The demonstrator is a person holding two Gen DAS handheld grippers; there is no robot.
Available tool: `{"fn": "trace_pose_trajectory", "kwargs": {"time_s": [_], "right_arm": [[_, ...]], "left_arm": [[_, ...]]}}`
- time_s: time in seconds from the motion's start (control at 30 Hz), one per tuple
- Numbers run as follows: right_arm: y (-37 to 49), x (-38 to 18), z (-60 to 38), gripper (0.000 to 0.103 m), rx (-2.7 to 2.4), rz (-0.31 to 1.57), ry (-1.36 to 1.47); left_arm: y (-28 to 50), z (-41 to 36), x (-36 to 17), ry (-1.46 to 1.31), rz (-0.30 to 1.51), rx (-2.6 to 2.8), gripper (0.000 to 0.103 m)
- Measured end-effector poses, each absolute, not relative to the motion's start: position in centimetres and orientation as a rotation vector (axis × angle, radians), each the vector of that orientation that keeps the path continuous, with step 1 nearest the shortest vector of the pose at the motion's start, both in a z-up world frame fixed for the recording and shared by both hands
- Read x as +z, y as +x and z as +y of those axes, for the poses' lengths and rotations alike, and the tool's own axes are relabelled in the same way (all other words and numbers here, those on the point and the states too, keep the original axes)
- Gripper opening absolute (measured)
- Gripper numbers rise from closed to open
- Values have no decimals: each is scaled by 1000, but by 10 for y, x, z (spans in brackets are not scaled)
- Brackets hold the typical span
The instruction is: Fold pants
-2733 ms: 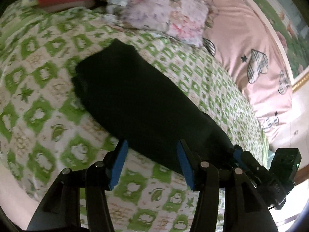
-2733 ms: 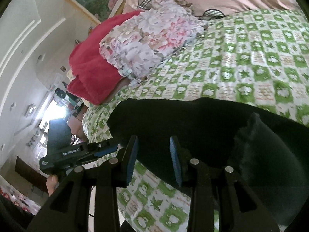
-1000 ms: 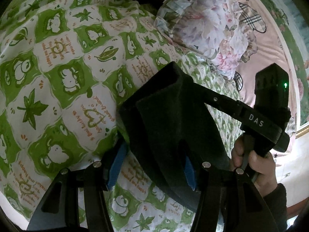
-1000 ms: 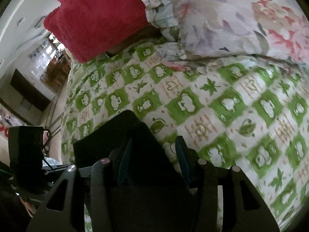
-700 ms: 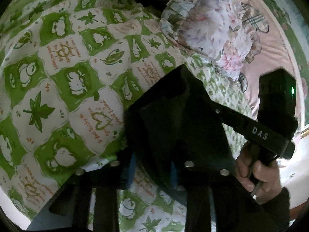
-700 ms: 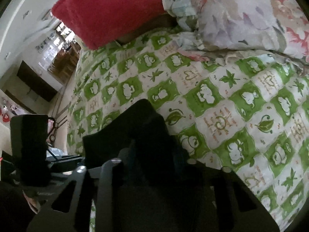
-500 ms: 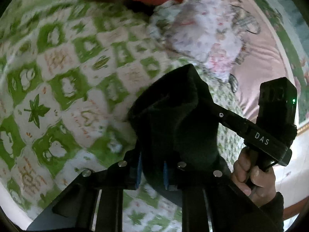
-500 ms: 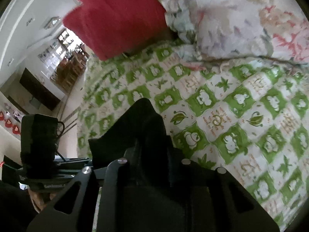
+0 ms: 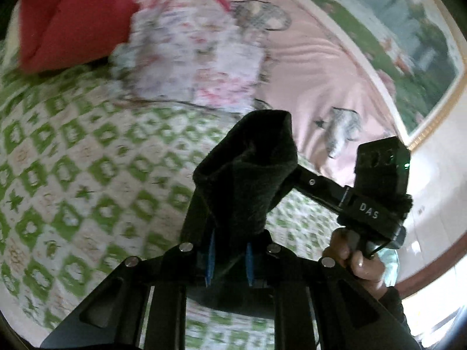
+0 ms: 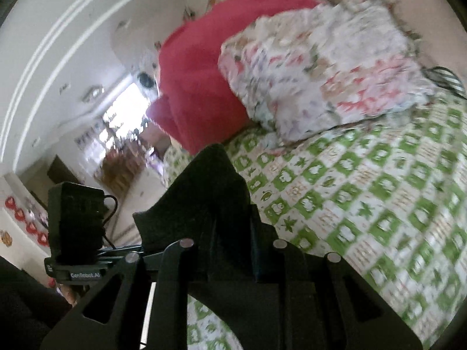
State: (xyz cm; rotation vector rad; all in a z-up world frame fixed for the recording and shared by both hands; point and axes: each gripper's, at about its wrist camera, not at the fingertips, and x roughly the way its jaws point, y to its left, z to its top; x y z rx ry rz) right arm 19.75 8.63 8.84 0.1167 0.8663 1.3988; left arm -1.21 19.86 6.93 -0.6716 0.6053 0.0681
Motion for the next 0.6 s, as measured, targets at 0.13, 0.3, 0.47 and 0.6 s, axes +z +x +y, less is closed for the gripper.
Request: {"fn": "trace_pose_trajectory", "kwargs": {"time_s": [0.13, 0.3, 0.47, 0.6], "right_arm": [[197, 91, 47, 21, 1367, 843, 186], [191, 90, 2, 21, 1318, 816, 244], [189, 80, -38, 21, 1268, 801, 305], [186, 68, -73, 21, 1229, 800, 349]], "left_arm": [[-2, 165, 80, -627, 618, 11, 15], [7, 129, 85, -582, 640, -43, 15], [14, 91, 83, -538, 677, -92, 15], [23, 59, 73, -491, 722, -129, 15]]}}
